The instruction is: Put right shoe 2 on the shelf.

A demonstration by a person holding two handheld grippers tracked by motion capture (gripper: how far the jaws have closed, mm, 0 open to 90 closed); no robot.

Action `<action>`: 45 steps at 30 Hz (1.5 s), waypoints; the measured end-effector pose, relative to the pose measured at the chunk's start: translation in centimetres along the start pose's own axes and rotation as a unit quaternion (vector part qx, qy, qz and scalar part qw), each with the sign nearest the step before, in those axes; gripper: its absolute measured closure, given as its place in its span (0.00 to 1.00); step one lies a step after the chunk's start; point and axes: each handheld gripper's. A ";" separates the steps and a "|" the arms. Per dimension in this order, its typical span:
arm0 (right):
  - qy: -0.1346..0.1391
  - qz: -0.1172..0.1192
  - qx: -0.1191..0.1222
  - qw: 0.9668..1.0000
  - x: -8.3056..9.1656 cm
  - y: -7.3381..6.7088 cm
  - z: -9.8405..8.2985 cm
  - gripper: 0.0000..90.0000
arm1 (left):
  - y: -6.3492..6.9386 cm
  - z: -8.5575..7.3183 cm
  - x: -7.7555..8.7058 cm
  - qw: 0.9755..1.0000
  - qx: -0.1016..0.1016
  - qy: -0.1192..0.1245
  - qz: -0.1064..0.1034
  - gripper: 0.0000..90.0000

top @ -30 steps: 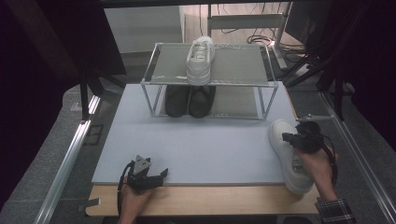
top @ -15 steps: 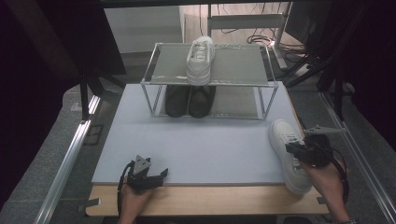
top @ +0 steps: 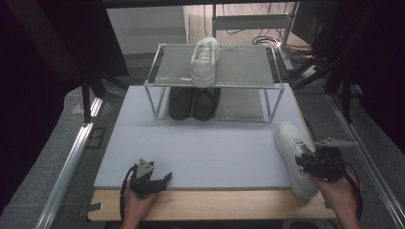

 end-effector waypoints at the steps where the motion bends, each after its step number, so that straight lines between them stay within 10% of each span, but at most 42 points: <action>1: 0.000 0.001 -0.001 1.000 0.0 0.1 0.0 0.77 | 0.0 0.0 0.0 1.000 0.000 0.000 0.000 0.17; 27: -0.009 0.023 -0.013 1.000 -1.6 0.2 -0.3 0.92 | 0.0 0.0 0.0 1.000 0.000 0.000 0.000 0.17; 45: -0.013 0.057 0.028 0.998 -3.0 -3.1 1.0 0.93 | 0.0 0.0 0.0 1.000 0.000 0.000 0.000 0.17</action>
Point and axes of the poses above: each handheld gripper's, and its own axes: x roughly backward along the jaws, z roughly out of its top, y roughly to its right
